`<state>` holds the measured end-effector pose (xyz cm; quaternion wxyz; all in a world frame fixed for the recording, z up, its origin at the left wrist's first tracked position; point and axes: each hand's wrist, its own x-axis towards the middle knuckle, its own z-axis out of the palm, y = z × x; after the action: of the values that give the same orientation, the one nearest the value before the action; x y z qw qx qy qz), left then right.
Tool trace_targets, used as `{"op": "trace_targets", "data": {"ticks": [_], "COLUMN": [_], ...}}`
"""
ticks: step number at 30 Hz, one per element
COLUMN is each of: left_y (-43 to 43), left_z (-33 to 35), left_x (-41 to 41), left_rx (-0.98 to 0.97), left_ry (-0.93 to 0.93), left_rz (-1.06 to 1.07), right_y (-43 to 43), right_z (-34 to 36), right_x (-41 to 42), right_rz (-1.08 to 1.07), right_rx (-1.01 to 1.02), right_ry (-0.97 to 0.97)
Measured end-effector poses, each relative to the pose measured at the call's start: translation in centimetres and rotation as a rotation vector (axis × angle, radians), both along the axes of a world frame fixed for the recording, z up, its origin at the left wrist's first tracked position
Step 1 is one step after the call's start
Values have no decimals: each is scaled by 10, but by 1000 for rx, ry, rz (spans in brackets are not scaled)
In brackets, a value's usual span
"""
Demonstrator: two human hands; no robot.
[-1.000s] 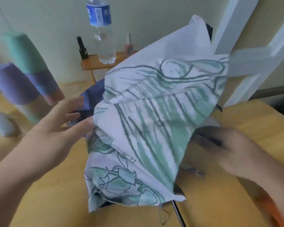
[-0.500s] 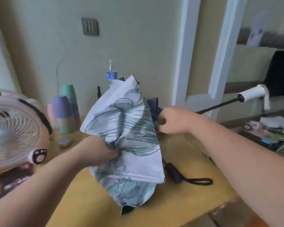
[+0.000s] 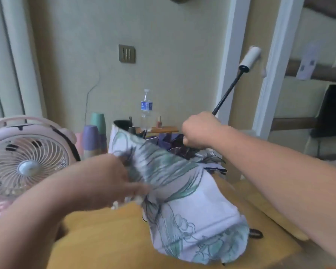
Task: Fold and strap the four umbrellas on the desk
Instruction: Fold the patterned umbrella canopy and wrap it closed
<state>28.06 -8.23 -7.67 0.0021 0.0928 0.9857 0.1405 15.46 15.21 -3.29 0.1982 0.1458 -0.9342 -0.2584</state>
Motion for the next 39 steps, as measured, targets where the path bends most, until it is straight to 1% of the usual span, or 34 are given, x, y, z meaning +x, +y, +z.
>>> {"op": "trace_targets", "data": {"ticks": [1, 2, 3, 4, 5, 6, 7, 8, 9, 10, 11, 12, 14, 15, 17, 19, 20, 21, 22, 23, 24, 25, 26, 27, 28, 29, 31, 32, 33, 34, 36, 38, 39], "left_y": [-6, -9, -8, -1, 9, 15, 24, 27, 30, 30, 28, 26, 26, 27, 32, 38, 38, 37, 35, 32, 30, 29, 30, 33, 37, 41, 50, 53, 56, 58, 53, 41, 34], "left_z": [14, 23, 27, 27, 27, 23, 21, 19, 19, 22, 27, 34, 53, 64, 82, 87, 86, 85, 83, 81, 79, 77, 74, 71, 67, 65, 62, 60, 58, 55, 47, 44, 44], "left_x": [4, 0, -6, -17, -28, -46, -62, -77, -88, -98, -105, -115, -129, -134, -141, -146, -149, -150, -152, -153, -154, -155, -156, -157, -158, -158, -152, -150, -148, -148, -151, -152, -152], "left_rx": [182, 334, 458, 528, 596, 727, 913, 1083, 1237, 1335, 1343, 1284, 1180, 1194, 1223, 1208, 1211, 1248, 1292, 1345, 1390, 1431, 1470, 1507, 1524, 1521, 1491, 1475, 1453, 1438, 1405, 1275, 1242], "left_ry": [156, 354, 521, 576, 524, 399, 267, 170, 120, 120, 141, 173, 208, 215, 235, 272, 286, 276, 258, 235, 215, 201, 189, 174, 172, 183, 226, 248, 263, 269, 251, 213, 205], "left_rz": [64, 110, 110, 70, -1, -59, -87, -104, -115, -77, -35, -28, -105, -160, -242, -265, -262, -267, -267, -281, -298, -318, -336, -358, -374, -389, -401, -397, -384, -373, -396, -404, -360], "right_y": [-10, -24, -38, -47, -57, -67, -75, -78, -85, -90, -95, -101, -108, -109, -100, -88, -78, -66, -55, -48, -47, -48, -55, -63, -70, -76, -88, -94, -100, -106, -114, -119, -121], "right_z": [2, 3, 4, 2, 1, 1, 2, 0, 0, 2, 5, 1, 0, 4, 4, 0, 1, 3, 8, 19, 38, 61, 87, 115, 142, 168, 207, 217, 224, 226, 221, 212, 204], "right_x": [-4, -10, -13, -15, -19, -23, -27, -27, -23, -25, -27, -24, -21, -18, -23, -26, -25, -23, -20, -14, -10, -5, -1, 0, -2, -6, -14, -16, -21, -24, -27, -28, -28], "right_rz": [28, 62, 96, 139, 146, 175, 237, 331, 433, 491, 492, 446, 416, 395, 453, 692, 860, 1011, 1133, 1213, 1241, 1243, 1218, 1148, 1057, 957, 844, 809, 776, 753, 786, 857, 878], "right_rx": [41, 53, 83, 88, 90, -6, -137, -312, -358, -254, -94, 35, 426, 454, 254, 259, 172, 0, -250, -490, -729, -951, -1184, -1405, -1575, -1678, -1795, -1810, -1785, -1737, -1701, -1730, -1735], "right_ry": [9, 17, 26, 27, 11, -8, -29, -49, -28, -19, -25, -52, 85, 87, 58, 147, 202, 247, 292, 364, 458, 522, 534, 497, 412, 285, -69, -215, -282, -267, -137, -2, 17]}}
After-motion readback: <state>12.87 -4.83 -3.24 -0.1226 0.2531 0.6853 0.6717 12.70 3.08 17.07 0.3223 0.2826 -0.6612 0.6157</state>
